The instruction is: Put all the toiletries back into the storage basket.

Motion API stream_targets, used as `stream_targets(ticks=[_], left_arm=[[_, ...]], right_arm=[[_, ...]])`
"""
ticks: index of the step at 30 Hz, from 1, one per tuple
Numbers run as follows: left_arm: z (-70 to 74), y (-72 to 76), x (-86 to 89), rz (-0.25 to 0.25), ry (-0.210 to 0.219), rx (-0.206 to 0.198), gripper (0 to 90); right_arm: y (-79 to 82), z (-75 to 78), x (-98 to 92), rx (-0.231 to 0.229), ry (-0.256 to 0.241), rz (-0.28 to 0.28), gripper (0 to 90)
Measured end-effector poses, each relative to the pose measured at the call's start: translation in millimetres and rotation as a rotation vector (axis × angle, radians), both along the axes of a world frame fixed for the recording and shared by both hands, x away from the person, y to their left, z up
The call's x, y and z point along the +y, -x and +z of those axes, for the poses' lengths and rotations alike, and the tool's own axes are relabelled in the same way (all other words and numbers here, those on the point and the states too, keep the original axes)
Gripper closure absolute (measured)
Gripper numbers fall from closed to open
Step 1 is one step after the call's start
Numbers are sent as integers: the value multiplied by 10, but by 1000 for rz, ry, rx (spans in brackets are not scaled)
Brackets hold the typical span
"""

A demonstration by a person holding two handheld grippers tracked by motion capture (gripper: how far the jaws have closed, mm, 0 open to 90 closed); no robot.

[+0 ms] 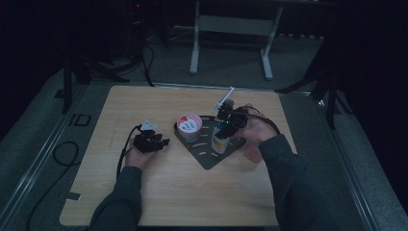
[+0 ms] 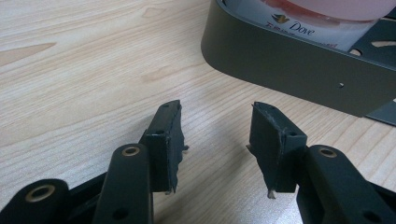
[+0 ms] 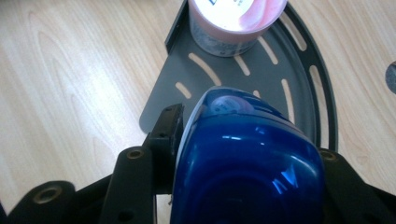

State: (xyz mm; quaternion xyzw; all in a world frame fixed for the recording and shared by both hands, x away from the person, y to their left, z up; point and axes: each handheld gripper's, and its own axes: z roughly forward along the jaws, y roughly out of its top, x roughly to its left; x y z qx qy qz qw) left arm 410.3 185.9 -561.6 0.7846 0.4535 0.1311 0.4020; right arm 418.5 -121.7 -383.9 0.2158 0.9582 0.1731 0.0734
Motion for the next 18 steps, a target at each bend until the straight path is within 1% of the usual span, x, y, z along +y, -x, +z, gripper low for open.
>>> stream_targets(ticks=[3,9,15,16,18], left_arm=[[0,0,0,-1,-1,0,535],[0,1,-2,0,-1,-1,536],[0,1,-2,0,-1,-1,536],[0,1,-2,0,-1,-1,536],[0,1,-1,0,0,-1,536]], right_arm=[[-47,-7,0,1,-5,-12,545],[-118,-20,4,-12,-6,-25,545],[-163,-5,48,-26,4,-15,545],[-190,6,71,-32,4,-13,545],[-218,12,94,-31,0,-15,545]])
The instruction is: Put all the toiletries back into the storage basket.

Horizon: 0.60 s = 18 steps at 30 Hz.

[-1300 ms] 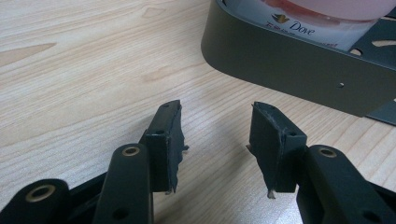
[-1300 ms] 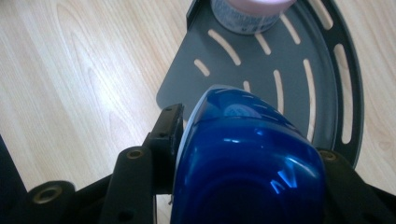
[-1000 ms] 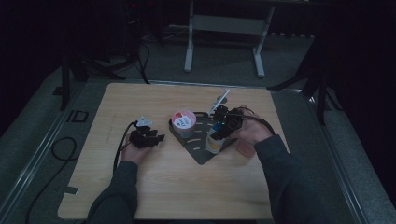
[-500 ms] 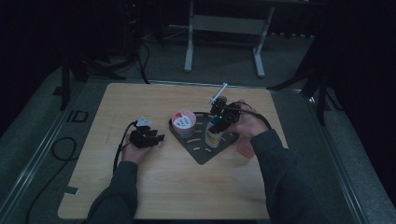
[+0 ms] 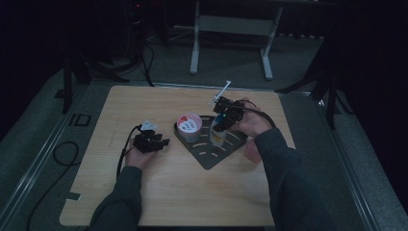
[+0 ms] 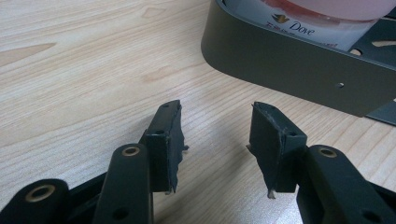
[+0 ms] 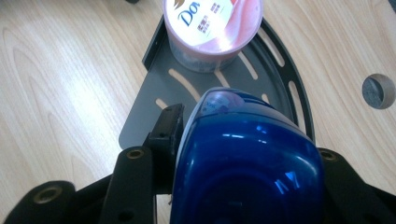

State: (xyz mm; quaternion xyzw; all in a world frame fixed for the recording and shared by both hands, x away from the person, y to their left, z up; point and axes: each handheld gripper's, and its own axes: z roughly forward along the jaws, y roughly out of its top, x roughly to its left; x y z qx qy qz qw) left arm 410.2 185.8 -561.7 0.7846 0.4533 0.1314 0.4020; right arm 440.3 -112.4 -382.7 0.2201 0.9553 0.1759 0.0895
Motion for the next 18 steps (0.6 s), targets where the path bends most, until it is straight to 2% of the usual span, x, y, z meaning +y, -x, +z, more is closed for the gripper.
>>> stream_targets(ticks=[18], left_arm=[[1,1,-1,-1,-2,0,534]], right_arm=[[-249,-52,36,-20,-35,-50,545]])
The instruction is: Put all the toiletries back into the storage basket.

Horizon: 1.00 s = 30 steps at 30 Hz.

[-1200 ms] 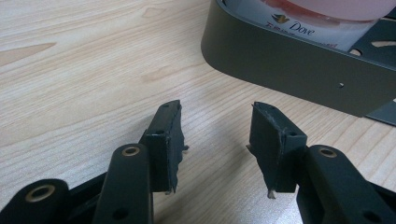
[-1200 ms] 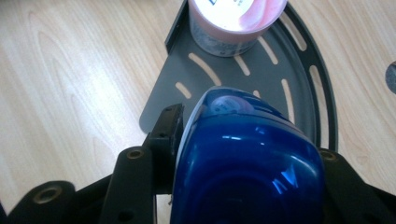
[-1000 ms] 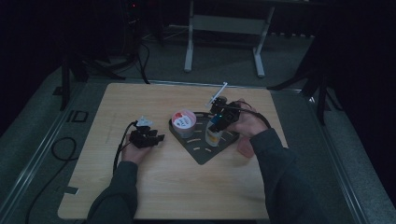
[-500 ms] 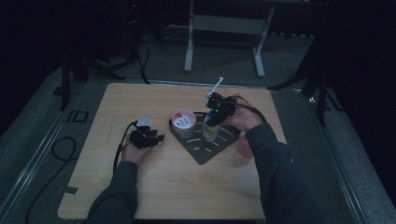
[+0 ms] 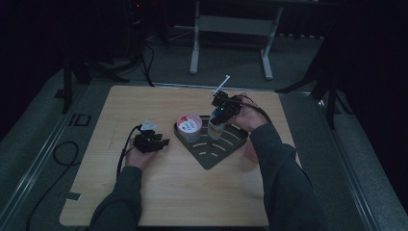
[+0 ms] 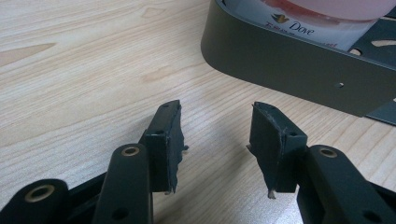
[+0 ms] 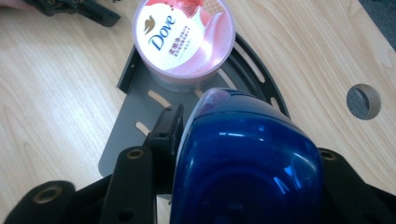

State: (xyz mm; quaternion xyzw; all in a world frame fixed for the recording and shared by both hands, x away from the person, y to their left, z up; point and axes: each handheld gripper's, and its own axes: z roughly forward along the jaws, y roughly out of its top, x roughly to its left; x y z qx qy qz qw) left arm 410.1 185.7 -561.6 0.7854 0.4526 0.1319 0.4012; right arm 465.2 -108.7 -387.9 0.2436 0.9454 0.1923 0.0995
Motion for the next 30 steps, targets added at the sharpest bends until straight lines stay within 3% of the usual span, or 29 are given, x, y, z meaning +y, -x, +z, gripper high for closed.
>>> stream_targets(ticks=[11,24,30], left_arm=[[0,0,0,0,-1,0,534],[0,3,-1,-2,-1,-1,533],[0,3,-1,-2,-1,-1,534]], right_arm=[[-106,-57,15,-3,-5,-14,547],[-207,-93,154,-8,26,-11,548],[-266,-143,180,-14,12,-19,548]])
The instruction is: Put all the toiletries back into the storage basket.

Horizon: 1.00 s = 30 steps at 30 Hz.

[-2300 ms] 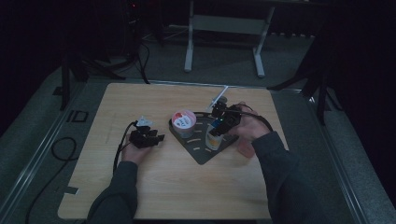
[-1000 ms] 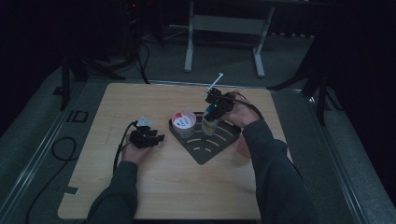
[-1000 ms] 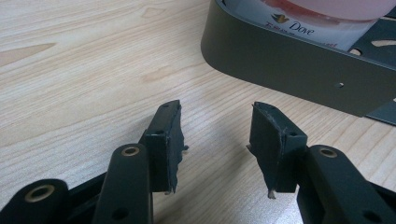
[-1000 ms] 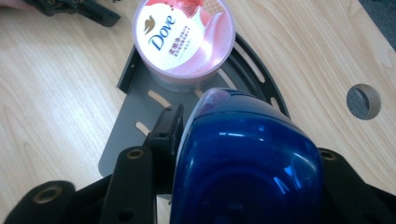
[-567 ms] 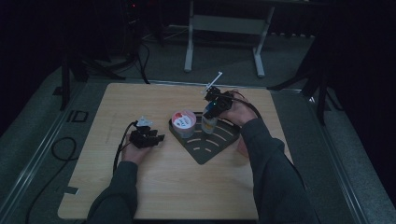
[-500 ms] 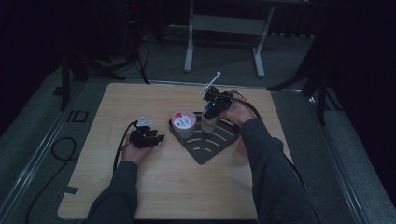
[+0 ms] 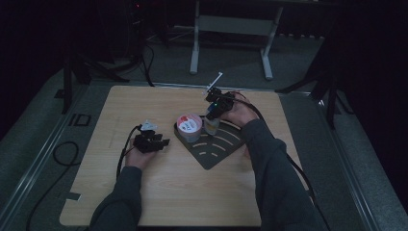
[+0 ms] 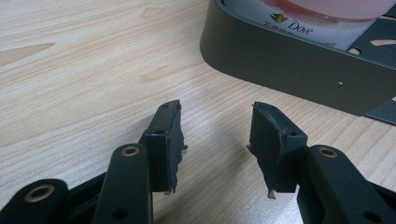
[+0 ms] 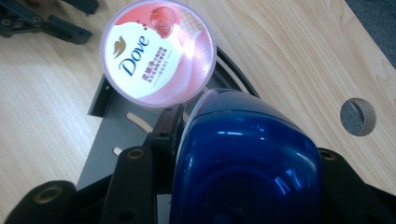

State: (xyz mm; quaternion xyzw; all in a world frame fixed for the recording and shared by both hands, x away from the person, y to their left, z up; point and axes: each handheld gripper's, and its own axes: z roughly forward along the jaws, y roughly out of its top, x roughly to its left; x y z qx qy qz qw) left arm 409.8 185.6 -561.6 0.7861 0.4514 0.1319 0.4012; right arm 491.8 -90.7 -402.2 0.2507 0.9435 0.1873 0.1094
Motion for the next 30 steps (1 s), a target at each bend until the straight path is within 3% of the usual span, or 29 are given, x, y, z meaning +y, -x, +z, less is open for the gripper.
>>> stream_targets(ticks=[20,30], left_arm=[[0,2,2,0,5,3,533],[1,0,6,-2,6,4,533]], right_arm=[[-188,-117,166,-7,-2,-17,548],[-262,-179,190,-9,-25,-48,548]])
